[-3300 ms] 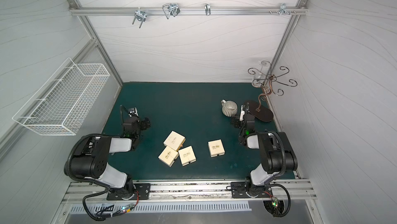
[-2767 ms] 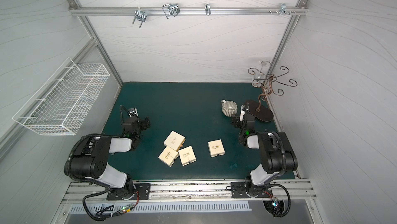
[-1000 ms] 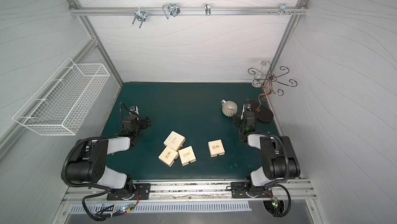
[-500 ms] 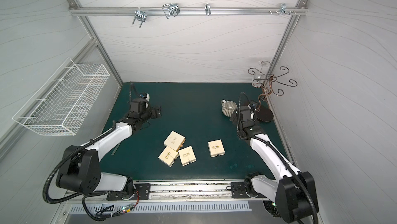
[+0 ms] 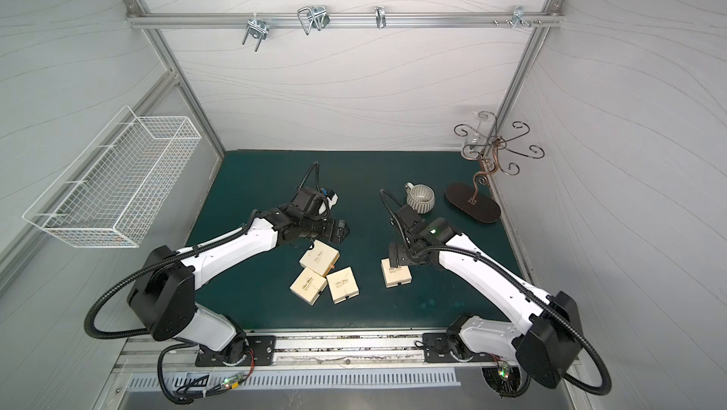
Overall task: Take out the earrings from the drawer-style jewelry box
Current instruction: Move the jewelry box to the center of the board.
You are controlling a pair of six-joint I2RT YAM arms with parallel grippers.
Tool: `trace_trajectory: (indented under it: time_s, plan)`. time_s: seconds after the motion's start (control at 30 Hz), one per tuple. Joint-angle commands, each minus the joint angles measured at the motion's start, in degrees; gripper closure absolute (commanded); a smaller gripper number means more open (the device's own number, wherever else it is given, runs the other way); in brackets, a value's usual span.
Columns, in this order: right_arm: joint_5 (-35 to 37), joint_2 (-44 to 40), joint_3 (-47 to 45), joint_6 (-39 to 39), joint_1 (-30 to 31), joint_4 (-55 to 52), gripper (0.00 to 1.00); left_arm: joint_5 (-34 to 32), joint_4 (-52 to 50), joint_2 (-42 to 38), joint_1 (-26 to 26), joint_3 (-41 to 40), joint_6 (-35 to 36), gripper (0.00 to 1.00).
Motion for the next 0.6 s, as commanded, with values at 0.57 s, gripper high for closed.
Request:
trace_trajectory:
  time_s: [0.57]
  plan:
    - [-22.75, 9.05, -9.05, -4.20, -3.18, 2.82, 0.01, 8.90, -0.95, 2.95, 0.17, 7.43, -4.30, 0.00]
